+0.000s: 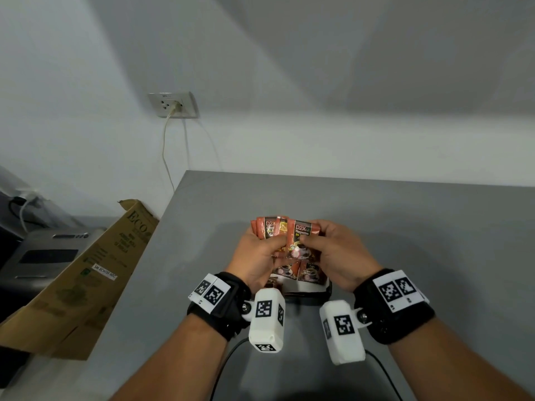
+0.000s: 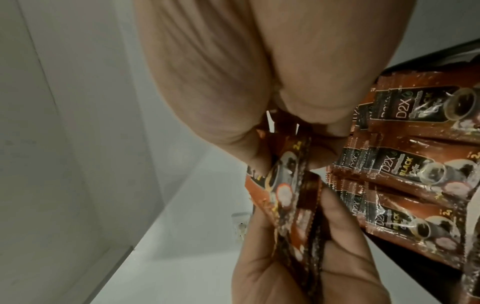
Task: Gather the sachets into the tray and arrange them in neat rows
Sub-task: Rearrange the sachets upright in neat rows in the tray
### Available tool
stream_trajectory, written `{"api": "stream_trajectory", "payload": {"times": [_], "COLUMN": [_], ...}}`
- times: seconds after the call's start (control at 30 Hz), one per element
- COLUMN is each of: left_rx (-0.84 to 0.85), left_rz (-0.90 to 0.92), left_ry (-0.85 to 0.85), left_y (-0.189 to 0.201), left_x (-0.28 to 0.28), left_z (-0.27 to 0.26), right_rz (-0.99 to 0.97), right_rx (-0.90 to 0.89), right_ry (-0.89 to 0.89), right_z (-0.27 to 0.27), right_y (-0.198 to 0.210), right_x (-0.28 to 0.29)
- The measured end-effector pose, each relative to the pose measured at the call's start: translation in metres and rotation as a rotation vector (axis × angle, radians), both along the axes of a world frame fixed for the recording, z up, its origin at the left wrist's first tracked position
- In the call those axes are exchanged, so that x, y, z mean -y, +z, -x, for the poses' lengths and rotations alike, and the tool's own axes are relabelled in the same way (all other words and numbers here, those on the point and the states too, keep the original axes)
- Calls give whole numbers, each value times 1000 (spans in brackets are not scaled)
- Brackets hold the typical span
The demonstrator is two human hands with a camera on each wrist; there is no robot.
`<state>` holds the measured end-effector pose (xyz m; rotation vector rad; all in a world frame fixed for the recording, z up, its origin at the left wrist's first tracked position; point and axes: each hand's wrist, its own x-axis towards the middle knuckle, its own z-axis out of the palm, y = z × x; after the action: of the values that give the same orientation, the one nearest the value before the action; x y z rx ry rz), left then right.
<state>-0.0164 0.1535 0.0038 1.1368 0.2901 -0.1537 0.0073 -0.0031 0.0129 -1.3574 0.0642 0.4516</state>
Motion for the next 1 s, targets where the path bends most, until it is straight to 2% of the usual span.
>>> {"api": "stream_trajectory", "payload": {"times": [0.07,0.13,0.2,0.23,0.33,0.47,0.53,0.67,0.77,0.87,1.0], "left_rx": [-57,-180,-229,-216,-144,-18,-3,-48,-86,-58,-6], "left_rz": [27,82,102,88,-19,-157,-190,-95,17,-51,-87], "left_ry": [24,74,94,101,158,174,133,98,54,20,-46], "left_y": [-1,-2,-4,-4,-2,-3,-2,0,0,-3,-6], "left_x": [-1,-5,-11,-11,-15,-16,-6,3,-4,-4,1], "left_z": [-1,-2,-5,-5,-7,-6,-3,2,3,7,9], "right_rz": [98,344,557,602,538,107,20,45,-28,-83,-49], "right_rx": [143,421,662,713,607,185,43,-9,-69,-100,-88], "right_ry": [-68,-104,15,88,120,-46,-65,-124,-164,-146,-48], "right_z": [0,0,5,8,16,15,12,10,8,5,7], "right_y": [3,5,4,2,-6,-5,-7,-7,-10,-9,0], "right_x": [-1,3,5,6,16,18,8,2,11,13,7]}}
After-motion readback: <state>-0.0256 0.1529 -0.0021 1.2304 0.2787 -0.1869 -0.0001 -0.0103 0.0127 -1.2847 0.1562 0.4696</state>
